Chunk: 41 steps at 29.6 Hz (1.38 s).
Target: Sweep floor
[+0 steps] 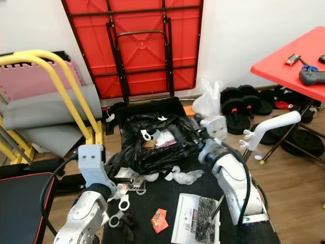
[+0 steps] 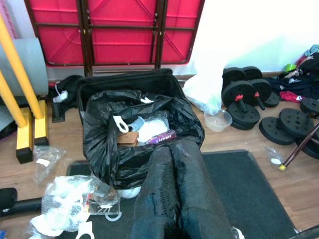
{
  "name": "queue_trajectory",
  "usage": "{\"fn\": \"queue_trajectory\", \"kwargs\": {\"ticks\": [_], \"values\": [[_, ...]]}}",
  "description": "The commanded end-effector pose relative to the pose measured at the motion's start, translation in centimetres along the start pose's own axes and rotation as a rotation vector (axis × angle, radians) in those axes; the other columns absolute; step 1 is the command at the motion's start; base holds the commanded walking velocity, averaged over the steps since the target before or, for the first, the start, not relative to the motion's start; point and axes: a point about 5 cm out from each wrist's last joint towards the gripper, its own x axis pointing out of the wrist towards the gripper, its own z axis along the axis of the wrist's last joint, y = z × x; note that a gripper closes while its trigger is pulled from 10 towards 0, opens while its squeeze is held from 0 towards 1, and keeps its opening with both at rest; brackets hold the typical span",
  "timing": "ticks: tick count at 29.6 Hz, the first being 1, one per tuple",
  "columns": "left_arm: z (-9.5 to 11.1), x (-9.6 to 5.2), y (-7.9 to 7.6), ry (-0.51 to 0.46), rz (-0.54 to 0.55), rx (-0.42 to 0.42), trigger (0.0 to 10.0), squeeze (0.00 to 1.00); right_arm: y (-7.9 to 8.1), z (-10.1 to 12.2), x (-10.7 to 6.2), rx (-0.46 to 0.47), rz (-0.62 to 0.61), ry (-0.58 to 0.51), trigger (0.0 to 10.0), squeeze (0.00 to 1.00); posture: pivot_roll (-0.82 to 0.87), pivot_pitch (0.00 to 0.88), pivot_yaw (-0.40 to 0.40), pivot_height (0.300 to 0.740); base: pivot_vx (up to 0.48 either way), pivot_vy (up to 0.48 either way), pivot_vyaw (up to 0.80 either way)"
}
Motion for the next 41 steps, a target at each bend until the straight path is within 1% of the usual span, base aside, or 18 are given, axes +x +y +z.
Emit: {"fn": "queue_trajectory", "kwargs": {"ticks": [1,3,6,11,13,23,26,33,34,37,41], "values": [[0.0,-0.4,0.8,-0.009,0.042,0.01,10.0,0.0,-0.5,-0.6,-0.7,0.013,-0.032,0.034,10.0,0.0,-0.09,0.0,-0.049,0.736,0.0,0.0,0.0],[0.1,-0.7,1.1,-0.014,0.05,0.003,10.0,0.0,-0.5,-1.2,-1.4,0.012,-0.038,0.063,10.0,0.0,-0.09,0.0,-0.047,0.74,0.0,0.0,0.0],[0.1,-1.1,1.4,-0.017,0.056,0.007,10.0,0.0,-0.6,-1.6,-1.7,0.031,-0.053,0.076,10.0,0.0,-0.08,0.0,-0.044,0.74,0.0,0.0,0.0],[0.2,-1.1,1.8,-0.019,0.068,0.015,10.0,0.0,-0.7,-1.7,-1.5,0.043,-0.062,0.078,10.0,0.0,-0.08,0.0,-0.044,0.74,0.0,0.0,0.0],[0.3,-1.1,1.9,-0.022,0.078,0.035,10.0,0.0,-0.6,-1.6,-1.4,0.047,-0.062,0.078,10.0,0.0,-0.08,0.0,-0.047,0.74,0.0,0.0,0.0],[0.4,-1.1,2.5,-0.018,0.093,0.081,10.0,0.0,-0.3,-1.5,-1.4,0.034,-0.052,0.082,10.0,0.0,-0.08,0.0,-0.038,0.74,0.0,0.0,0.0],[0.5,-0.9,2.5,-0.022,0.097,0.108,10.0,0.0,0.2,-1.4,-1.3,0.027,-0.009,0.08,10.0,0.0,-0.09,0.0,-0.035,0.74,0.0,0.0,0.0],[0.6,-0.9,2.4,-0.025,0.093,0.122,10.0,0.0,0.4,-1.3,-1.3,0.02,0.013,0.083,10.0,0.0,-0.09,0.0,-0.035,0.74,0.0,0.0,0.0],[0.5,-0.9,2.2,-0.027,0.082,0.13,10.0,0.0,0.6,-1.3,-1.4,0.015,0.033,0.078,10.0,0.0,-0.09,0.0,-0.037,0.74,0.0,0.0,0.0],[0.4,-0.9,2.0,-0.025,0.071,0.127,10.0,0.0,1.1,-1.2,-1.7,-0.001,0.077,0.083,10.0,0.0,-0.1,0.0,-0.042,0.74,0.0,0.0,0.75],[0.1,-1.0,2.0,-0.017,0.064,0.121,10.0,0.0,1.2,-1.2,-1.8,-0.022,0.092,0.084,10.0,0.0,-0.1,0.0,-0.042,0.74,0.0,0.0,0.8]]}}
